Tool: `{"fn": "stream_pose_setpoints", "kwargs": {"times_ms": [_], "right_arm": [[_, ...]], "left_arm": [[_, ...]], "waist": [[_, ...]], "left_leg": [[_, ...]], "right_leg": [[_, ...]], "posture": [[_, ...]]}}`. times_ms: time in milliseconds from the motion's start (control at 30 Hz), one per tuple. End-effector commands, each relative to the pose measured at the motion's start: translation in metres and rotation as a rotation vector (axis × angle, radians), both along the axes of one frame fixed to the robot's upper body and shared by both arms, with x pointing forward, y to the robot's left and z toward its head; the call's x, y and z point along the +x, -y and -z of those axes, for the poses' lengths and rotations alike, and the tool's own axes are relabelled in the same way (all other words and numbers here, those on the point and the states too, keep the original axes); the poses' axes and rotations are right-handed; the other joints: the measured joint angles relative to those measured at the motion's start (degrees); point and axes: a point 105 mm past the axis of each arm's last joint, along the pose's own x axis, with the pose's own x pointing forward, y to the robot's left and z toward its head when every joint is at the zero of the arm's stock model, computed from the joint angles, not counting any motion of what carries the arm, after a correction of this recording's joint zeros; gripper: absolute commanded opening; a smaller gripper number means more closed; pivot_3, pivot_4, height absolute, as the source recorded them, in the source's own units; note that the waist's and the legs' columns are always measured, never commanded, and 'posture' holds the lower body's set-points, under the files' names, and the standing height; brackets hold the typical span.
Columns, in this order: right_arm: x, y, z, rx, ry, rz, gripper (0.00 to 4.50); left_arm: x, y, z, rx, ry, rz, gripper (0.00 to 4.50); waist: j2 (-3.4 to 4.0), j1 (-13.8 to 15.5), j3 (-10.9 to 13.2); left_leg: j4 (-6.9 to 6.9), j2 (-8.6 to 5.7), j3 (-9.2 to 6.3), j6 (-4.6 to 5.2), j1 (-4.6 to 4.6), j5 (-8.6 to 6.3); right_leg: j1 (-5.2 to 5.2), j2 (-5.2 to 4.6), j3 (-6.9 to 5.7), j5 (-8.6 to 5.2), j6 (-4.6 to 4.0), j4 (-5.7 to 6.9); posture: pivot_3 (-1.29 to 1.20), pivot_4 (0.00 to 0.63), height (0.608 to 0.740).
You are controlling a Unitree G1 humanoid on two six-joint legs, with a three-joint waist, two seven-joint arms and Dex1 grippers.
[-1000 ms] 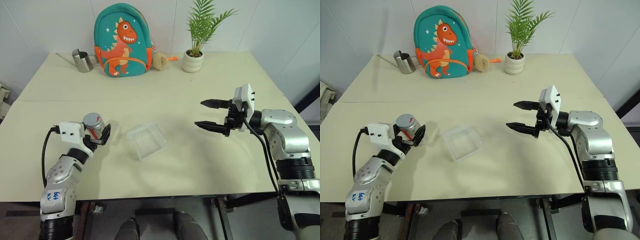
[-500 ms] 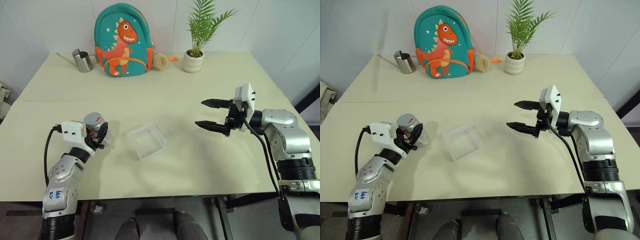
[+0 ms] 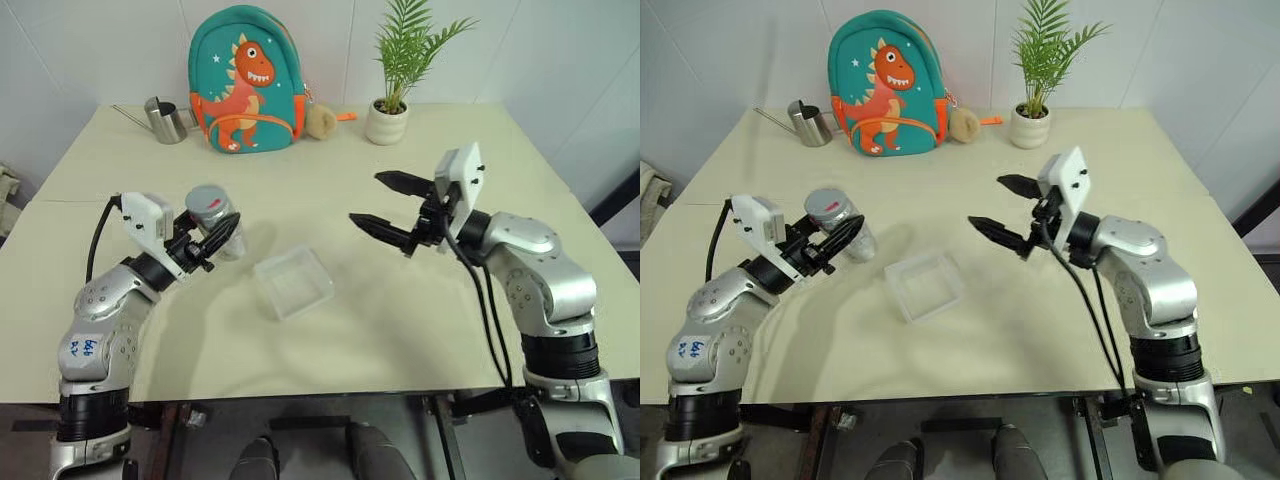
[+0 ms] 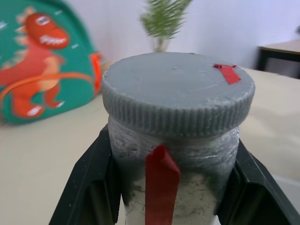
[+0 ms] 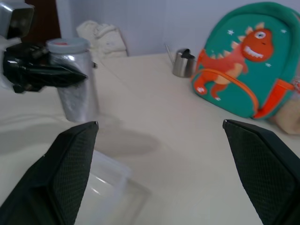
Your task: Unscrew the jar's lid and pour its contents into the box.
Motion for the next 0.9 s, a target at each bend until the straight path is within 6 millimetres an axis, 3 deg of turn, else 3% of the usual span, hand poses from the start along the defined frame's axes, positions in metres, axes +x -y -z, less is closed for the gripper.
{"fn": "stream_pose_setpoints", "kwargs": {"times_ms": [33,200,333,533,900], "right_arm": [[-0.012,-0.012,-0.013,0.050,0.031,0.046,4.50],[-0.008,-0.027,-0.032,0.202,0.007,0.166,4.50],[-0.008,-0.048,-0.036,0.232,-0.015,0.205,4.50],[-0.009,-0.069,-0.026,0.166,-0.042,0.213,4.50],[-0.031,-0.091,-0.030,0.139,-0.028,0.087,4.50]], "left_arm": [[-0.005,0.016,-0.009,0.035,0.020,0.164,2.03],[-0.002,0.034,-0.017,0.054,0.041,0.310,2.03],[-0.006,0.049,-0.015,0.055,0.022,0.425,2.03],[-0.004,0.056,-0.012,0.083,-0.004,0.469,2.03],[0.000,0.058,-0.012,0.119,0.008,0.466,2.03]], "waist": [[0.00,0.00,0.00],[0.00,-0.19,0.00],[0.01,-0.18,-0.01],[0.01,-0.16,-0.01],[0.01,-0.23,-0.01]], "left_leg": [[-0.01,0.00,-0.01,0.00,-0.02,0.00],[-0.02,0.01,-0.04,0.00,-0.05,0.00],[-0.09,0.02,-0.03,0.00,-0.05,0.00],[-0.17,0.02,-0.07,0.00,-0.24,0.00],[-0.18,0.04,-0.07,0.01,-0.27,0.01]], "right_leg": [[-0.02,0.00,-0.01,0.00,0.00,0.00],[-0.08,0.00,-0.05,-0.01,-0.04,0.04],[-0.14,-0.01,-0.05,-0.01,-0.07,0.05],[-0.37,-0.03,-0.11,-0.04,-0.11,0.13],[-0.52,-0.01,-0.11,-0.07,-0.17,0.32]], "posture": [[0.00,0.150,0.740],[0.00,0.150,0.740],[0.00,0.150,0.740],[0.00,0.150,0.740],[0.00,0.150,0.740]]}}
